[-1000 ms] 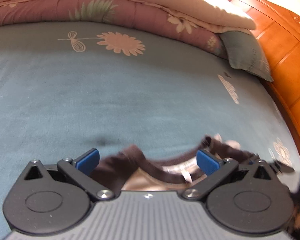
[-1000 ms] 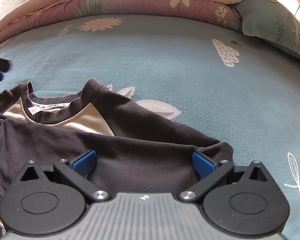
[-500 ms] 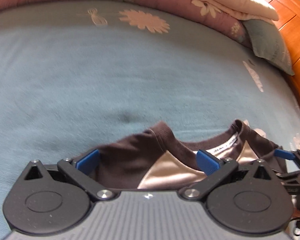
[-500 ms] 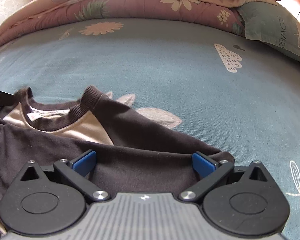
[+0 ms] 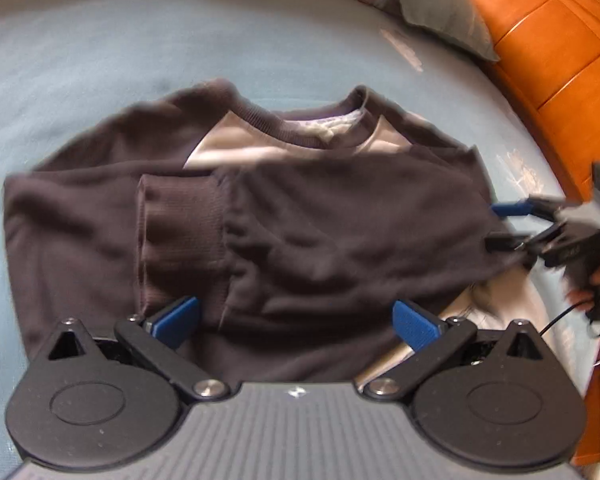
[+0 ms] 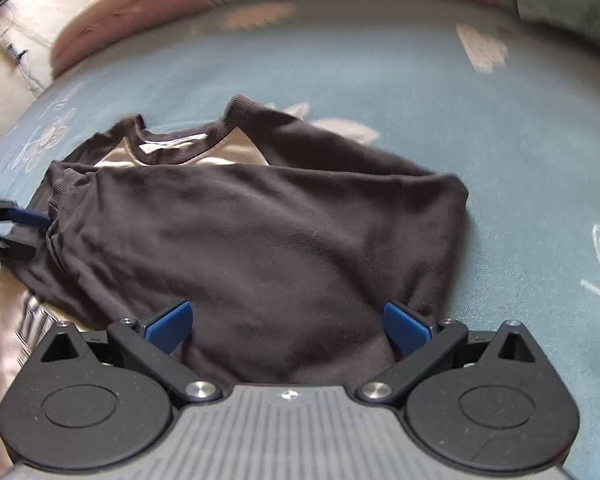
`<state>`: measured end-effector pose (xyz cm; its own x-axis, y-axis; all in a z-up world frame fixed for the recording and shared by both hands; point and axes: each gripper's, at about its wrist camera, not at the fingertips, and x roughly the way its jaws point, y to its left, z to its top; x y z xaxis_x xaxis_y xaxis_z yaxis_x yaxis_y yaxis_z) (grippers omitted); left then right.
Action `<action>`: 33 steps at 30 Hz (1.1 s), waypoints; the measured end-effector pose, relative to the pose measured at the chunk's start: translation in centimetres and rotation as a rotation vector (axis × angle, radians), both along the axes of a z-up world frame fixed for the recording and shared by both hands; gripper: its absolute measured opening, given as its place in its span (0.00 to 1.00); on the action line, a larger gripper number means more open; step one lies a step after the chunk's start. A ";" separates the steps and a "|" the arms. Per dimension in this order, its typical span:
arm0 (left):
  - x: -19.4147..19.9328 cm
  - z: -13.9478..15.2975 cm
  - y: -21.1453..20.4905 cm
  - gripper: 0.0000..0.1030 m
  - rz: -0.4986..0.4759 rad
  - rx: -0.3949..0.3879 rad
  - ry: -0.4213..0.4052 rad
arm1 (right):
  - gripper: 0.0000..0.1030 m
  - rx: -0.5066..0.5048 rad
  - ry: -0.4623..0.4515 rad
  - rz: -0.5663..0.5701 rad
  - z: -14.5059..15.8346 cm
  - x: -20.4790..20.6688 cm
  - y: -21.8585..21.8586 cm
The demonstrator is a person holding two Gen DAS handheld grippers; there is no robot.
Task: Fold clothes
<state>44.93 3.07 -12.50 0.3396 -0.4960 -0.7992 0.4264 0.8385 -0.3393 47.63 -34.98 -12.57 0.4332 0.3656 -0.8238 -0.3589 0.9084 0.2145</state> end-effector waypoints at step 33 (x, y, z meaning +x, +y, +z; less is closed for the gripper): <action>-5.1 2.7 0.7 0.99 0.016 0.099 -0.053 | 1.00 -0.051 -0.062 0.001 2.6 -7.1 1.7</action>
